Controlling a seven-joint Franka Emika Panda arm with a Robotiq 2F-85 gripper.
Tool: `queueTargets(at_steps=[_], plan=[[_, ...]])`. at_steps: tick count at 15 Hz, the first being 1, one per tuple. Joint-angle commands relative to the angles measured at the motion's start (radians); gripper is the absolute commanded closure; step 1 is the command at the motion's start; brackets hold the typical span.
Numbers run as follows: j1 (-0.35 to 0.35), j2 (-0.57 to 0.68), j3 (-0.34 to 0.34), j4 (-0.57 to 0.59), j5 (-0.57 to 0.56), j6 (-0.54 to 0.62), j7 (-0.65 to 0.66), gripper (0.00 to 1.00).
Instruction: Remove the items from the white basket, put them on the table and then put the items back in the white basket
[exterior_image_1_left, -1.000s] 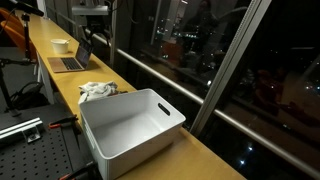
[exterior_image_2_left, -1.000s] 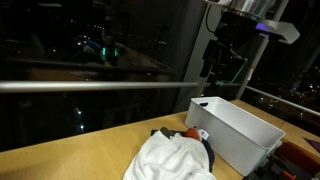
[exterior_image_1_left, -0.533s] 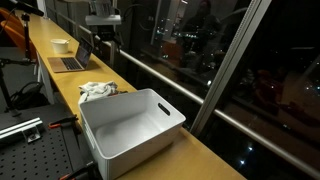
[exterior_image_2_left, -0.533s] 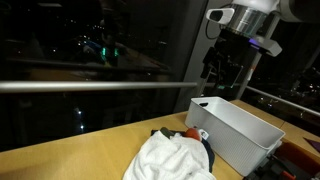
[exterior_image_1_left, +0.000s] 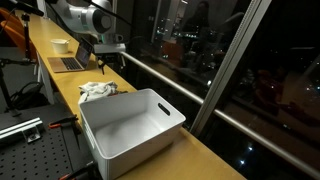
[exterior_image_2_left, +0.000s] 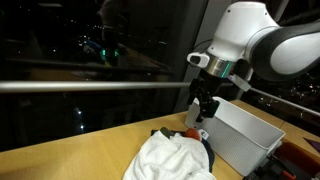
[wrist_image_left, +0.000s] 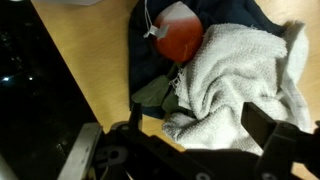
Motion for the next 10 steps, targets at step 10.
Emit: queueTargets(at_steps=[10], plan=[[-0.021,0.502,-0.031,0.425,0.062,-0.131,-0.069,0.00]])
